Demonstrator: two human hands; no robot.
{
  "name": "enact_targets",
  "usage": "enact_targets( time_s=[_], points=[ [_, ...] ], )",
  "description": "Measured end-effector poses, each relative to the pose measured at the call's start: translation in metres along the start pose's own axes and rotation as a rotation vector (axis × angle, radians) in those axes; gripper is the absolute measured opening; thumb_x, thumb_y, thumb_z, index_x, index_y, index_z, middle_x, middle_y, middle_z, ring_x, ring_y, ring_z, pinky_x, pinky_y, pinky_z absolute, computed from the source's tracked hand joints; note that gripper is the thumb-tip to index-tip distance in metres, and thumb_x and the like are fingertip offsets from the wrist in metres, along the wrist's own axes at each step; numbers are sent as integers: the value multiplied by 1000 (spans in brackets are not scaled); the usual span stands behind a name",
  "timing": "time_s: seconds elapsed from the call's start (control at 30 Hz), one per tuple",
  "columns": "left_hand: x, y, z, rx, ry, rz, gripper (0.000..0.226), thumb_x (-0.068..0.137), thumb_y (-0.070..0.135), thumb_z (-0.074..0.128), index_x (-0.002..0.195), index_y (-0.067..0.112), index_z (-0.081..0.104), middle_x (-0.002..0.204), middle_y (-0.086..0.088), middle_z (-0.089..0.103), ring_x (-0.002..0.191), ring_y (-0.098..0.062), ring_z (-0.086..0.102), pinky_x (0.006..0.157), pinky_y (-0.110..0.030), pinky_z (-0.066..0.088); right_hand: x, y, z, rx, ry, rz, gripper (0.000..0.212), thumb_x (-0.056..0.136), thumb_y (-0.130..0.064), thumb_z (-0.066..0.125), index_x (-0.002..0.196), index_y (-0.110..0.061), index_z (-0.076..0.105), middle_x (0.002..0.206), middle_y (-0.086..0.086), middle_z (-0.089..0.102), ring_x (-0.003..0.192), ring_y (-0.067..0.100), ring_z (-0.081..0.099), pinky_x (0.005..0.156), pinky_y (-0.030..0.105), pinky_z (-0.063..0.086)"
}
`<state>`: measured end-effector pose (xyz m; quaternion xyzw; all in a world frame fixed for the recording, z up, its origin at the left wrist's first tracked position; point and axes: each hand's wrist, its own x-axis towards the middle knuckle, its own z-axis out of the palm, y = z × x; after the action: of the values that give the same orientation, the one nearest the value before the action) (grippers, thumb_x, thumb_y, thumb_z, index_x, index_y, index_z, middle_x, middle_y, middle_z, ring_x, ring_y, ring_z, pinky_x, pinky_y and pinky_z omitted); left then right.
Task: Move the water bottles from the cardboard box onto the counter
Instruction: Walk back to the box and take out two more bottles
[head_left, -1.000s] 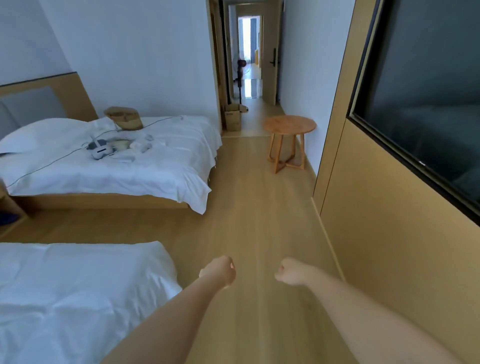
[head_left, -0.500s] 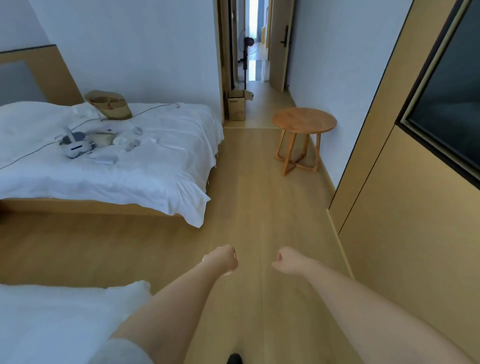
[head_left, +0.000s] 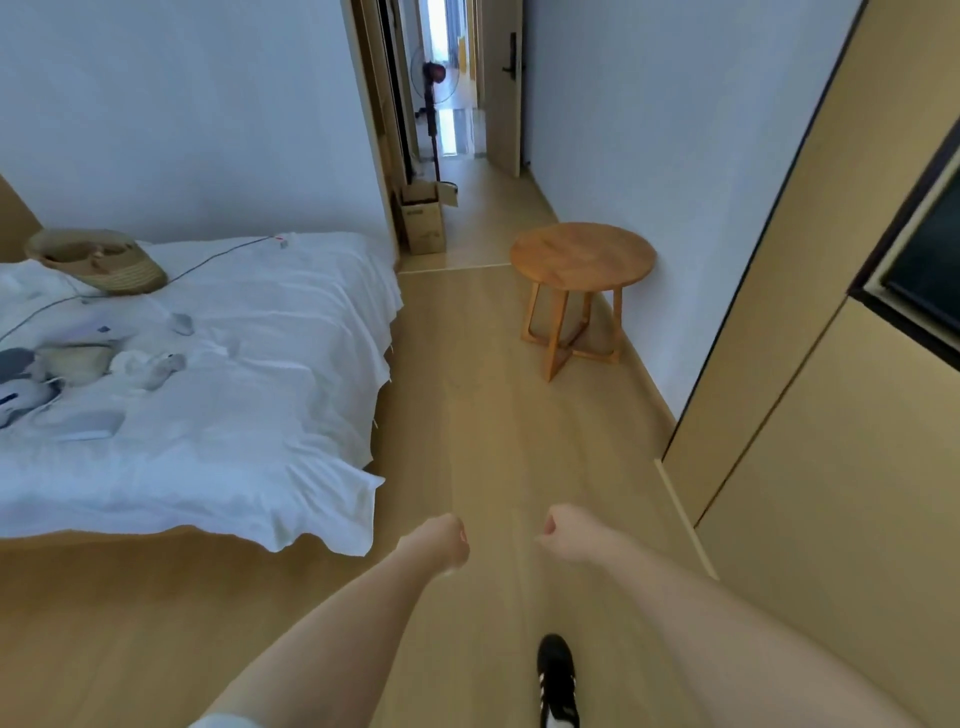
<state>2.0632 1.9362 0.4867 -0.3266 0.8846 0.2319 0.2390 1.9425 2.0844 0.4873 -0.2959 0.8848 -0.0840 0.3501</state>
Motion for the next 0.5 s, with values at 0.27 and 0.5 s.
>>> enact_targets(
  time_s=[0.27, 0.5],
  points=[
    [172, 61, -117, 0, 60, -23, 34, 95, 13, 34, 117, 14, 60, 113, -7, 64, 99, -25, 61, 79, -31, 47, 172, -7, -139, -71, 11, -43, 37, 98, -34, 50, 122, -6, 55, 126, 13, 60, 116, 27, 56, 89, 29, 45],
    [288, 90, -205, 14, 52, -53, 35, 97, 15, 35, 123, 13, 57, 115, -7, 63, 102, -26, 61, 83, -32, 49, 294, -31, -241, -93, 4, -87, 37, 96, -42, 48, 118, -12, 55, 121, 6, 59, 109, 24, 57, 91, 36, 48]
  ],
)
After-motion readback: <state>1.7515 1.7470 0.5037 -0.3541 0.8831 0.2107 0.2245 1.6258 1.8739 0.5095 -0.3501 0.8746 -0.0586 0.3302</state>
